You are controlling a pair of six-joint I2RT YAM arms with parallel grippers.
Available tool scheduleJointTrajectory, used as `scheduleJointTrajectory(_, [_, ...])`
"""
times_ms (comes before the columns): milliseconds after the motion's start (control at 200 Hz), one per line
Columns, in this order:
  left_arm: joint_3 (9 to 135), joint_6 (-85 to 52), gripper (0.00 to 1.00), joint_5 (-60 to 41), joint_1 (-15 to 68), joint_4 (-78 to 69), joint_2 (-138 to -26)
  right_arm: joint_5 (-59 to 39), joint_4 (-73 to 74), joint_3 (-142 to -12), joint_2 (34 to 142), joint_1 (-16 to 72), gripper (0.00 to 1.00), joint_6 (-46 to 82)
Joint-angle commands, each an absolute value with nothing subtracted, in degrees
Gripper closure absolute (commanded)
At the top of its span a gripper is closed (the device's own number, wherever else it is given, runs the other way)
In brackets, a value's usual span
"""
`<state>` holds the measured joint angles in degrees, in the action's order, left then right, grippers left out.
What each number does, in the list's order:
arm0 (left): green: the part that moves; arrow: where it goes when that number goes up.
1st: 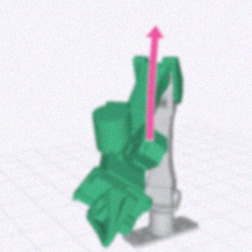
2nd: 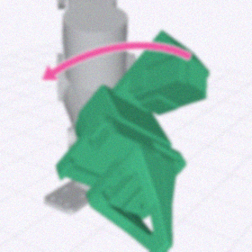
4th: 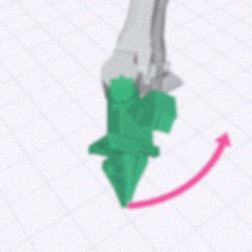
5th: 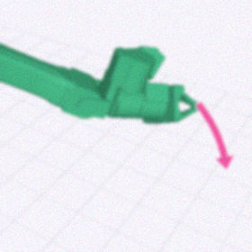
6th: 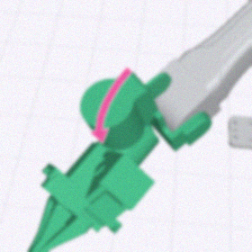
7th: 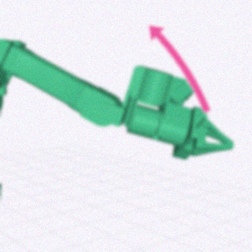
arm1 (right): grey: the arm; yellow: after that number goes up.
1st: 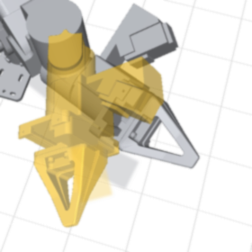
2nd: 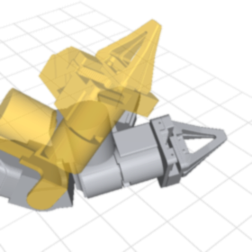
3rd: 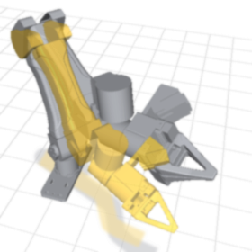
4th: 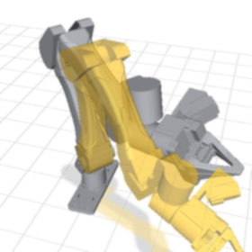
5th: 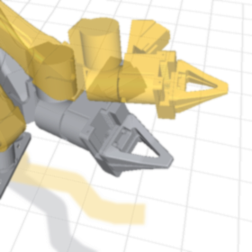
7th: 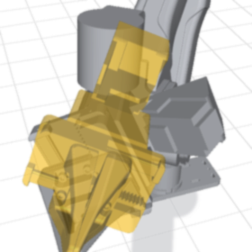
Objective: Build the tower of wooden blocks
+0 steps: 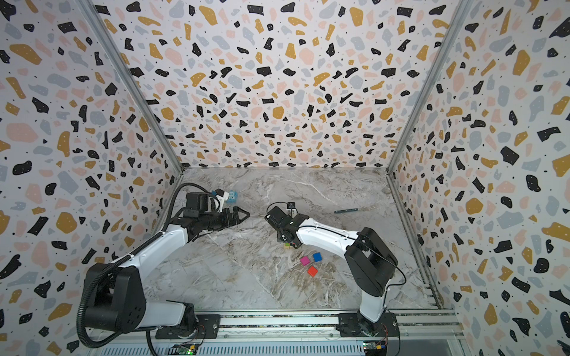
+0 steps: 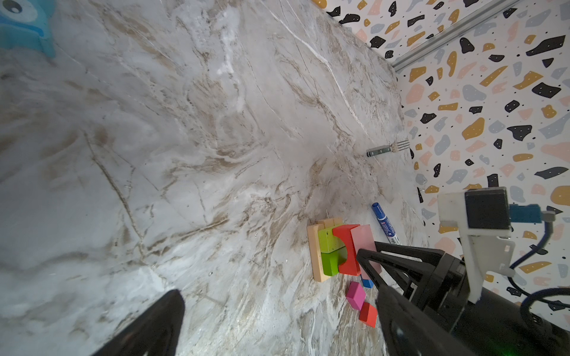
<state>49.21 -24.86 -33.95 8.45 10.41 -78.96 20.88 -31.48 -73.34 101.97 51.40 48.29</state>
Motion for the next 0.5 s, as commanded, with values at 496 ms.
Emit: scheduleJointTrajectory(496, [48.9, -24.2, 0.02, -34.0, 8.8, 9.6, -78.4, 22.3, -32.8, -72.8, 101.1, 51.6, 0.75, 46.3])
